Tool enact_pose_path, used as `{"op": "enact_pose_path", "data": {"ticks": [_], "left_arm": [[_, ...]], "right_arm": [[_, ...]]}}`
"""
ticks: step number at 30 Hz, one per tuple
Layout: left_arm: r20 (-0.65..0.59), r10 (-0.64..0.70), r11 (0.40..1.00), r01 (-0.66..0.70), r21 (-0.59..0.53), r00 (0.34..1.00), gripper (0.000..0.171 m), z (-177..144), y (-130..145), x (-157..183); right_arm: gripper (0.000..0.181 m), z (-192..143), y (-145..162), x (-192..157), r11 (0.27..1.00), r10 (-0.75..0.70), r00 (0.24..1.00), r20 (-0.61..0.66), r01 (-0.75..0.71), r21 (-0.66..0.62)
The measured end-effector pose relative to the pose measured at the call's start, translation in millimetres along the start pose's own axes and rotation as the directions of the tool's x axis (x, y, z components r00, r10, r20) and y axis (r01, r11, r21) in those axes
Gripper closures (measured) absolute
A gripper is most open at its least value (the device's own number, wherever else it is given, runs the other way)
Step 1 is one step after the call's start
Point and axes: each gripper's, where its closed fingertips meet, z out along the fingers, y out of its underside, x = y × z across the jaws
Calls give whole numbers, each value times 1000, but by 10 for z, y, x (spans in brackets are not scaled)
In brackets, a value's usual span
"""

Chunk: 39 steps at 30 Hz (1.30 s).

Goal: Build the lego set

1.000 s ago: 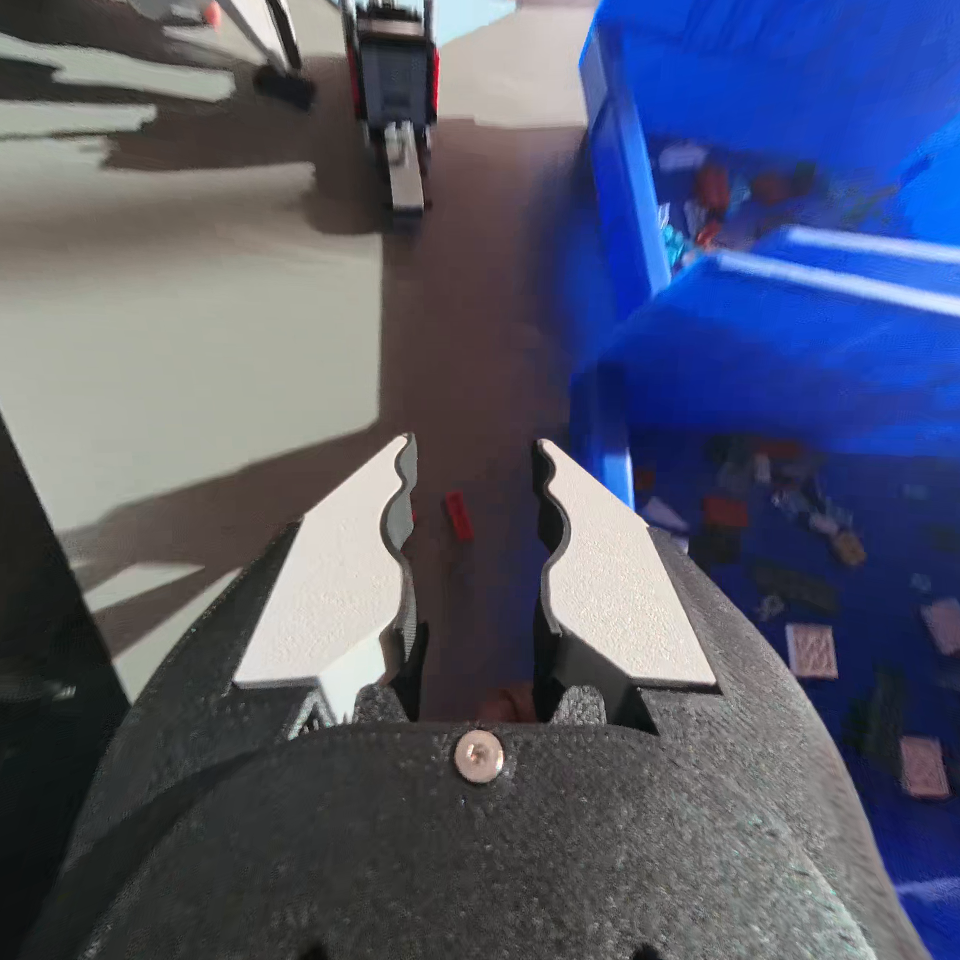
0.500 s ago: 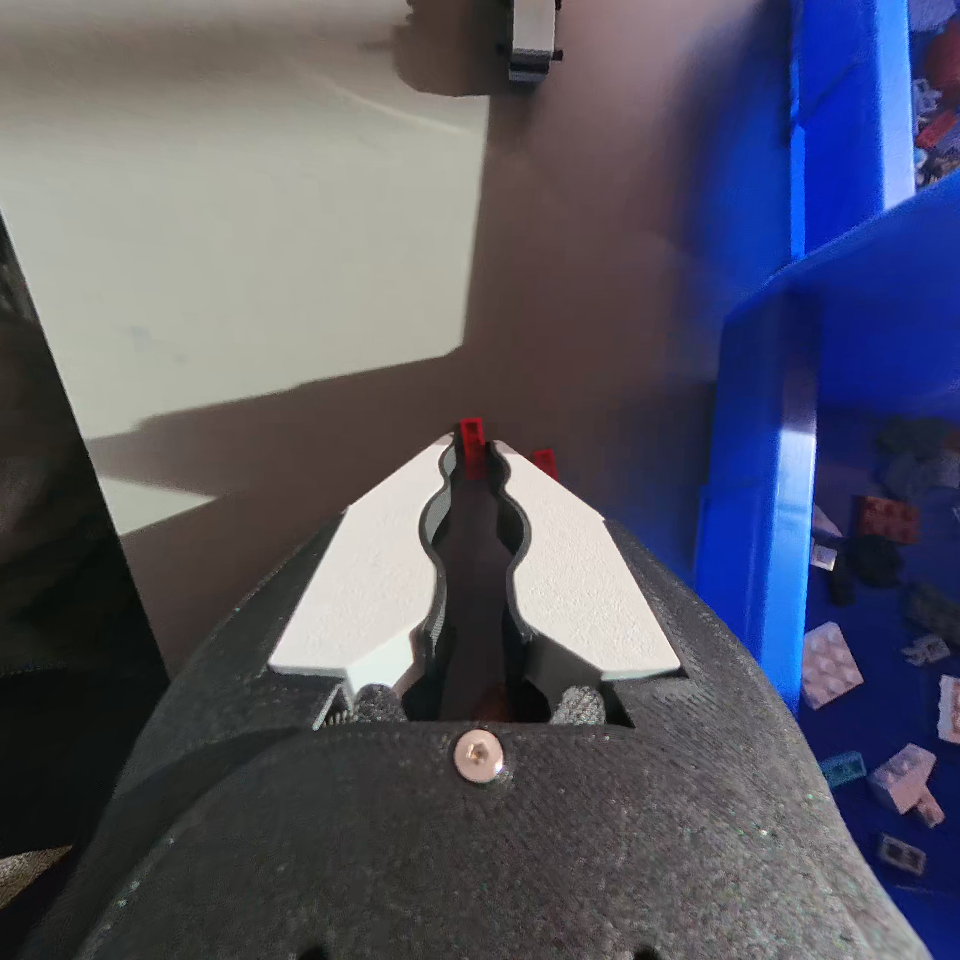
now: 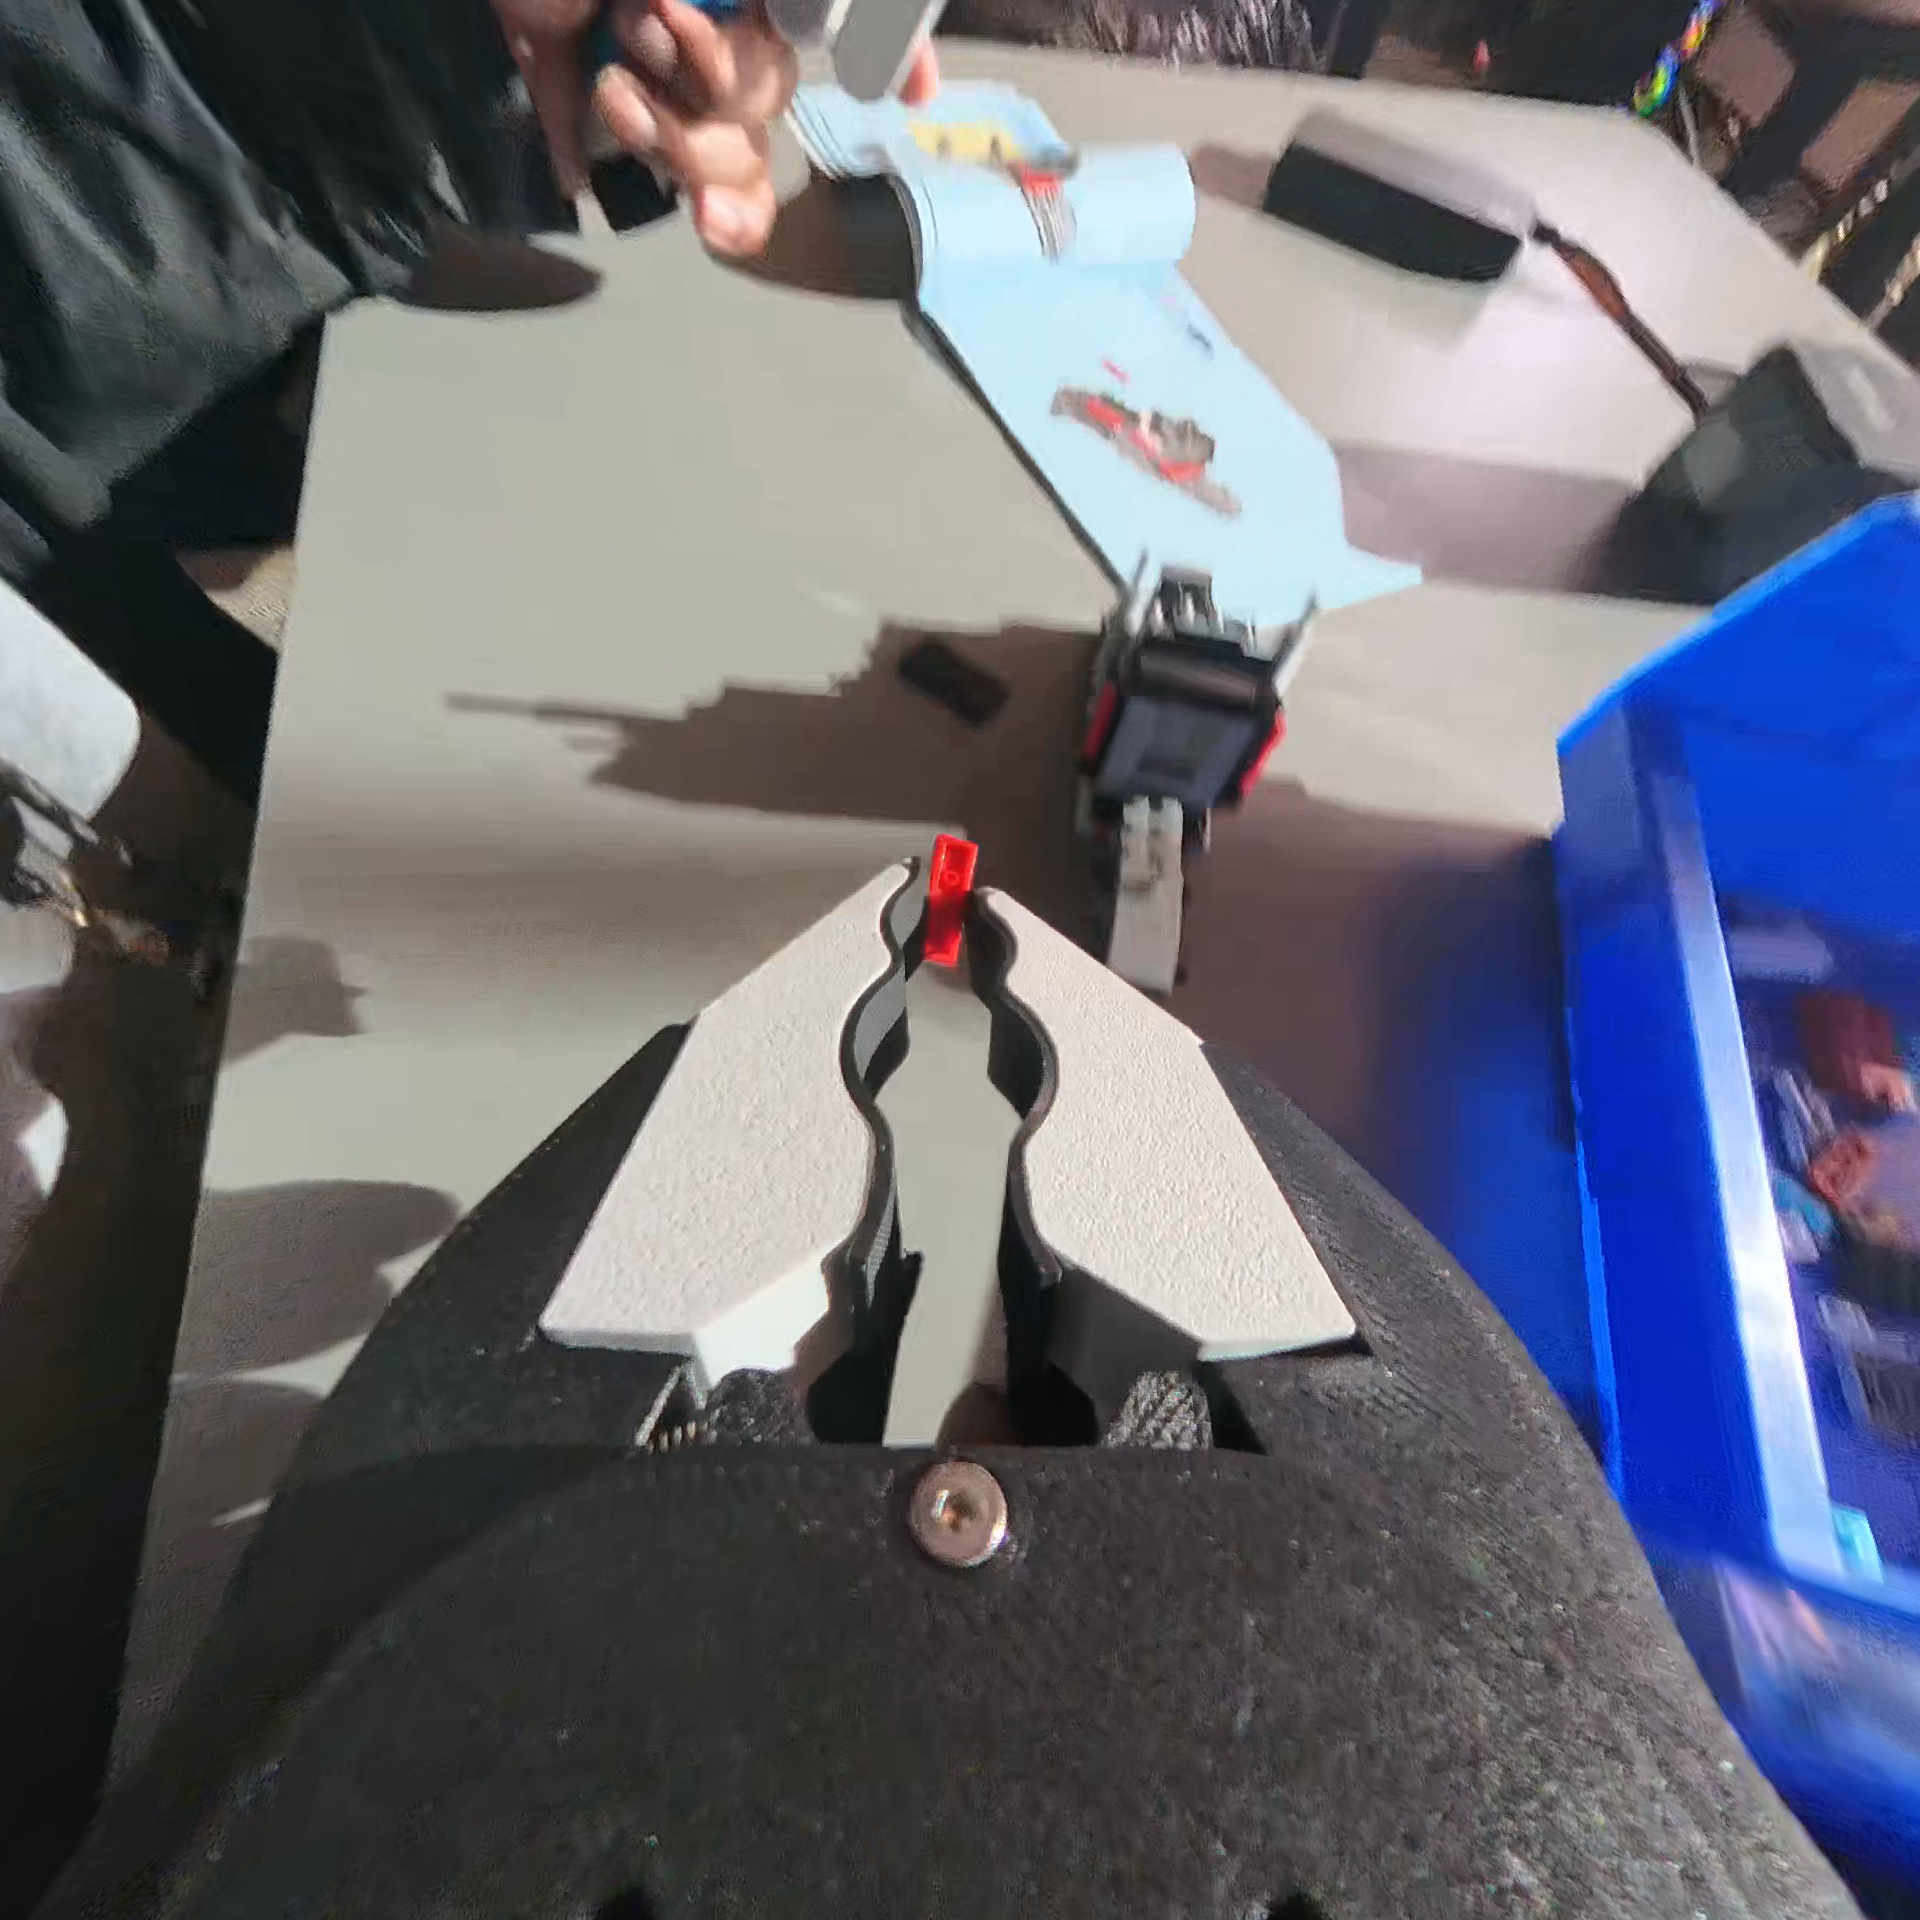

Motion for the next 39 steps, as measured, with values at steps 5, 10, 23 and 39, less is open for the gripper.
{"op": "enact_pose_path", "data": {"ticks": [5, 10, 23, 39], "left_arm": [[-18, -30, 999, 30, 24, 999, 143, -167, 28, -139], [-98, -94, 995, 89, -54, 991, 143, -171, 256, -113], [-287, -66, 986, 18, -164, 956, 143, -140, 401, 185], [-498, 231, 906, -371, -202, 836, 145, 120, 731, 722]], "right_arm": [[172, 479, -515, -108, 992, -58, 995, 77, 49, 116], [173, 865, -833, -126, 981, -77, 993, 95, 59, 183], [173, 1211, -909, -73, 981, 29, 991, 129, -53, 185], [173, 1080, -853, -144, 923, 313, 880, 357, -370, 102]]}}
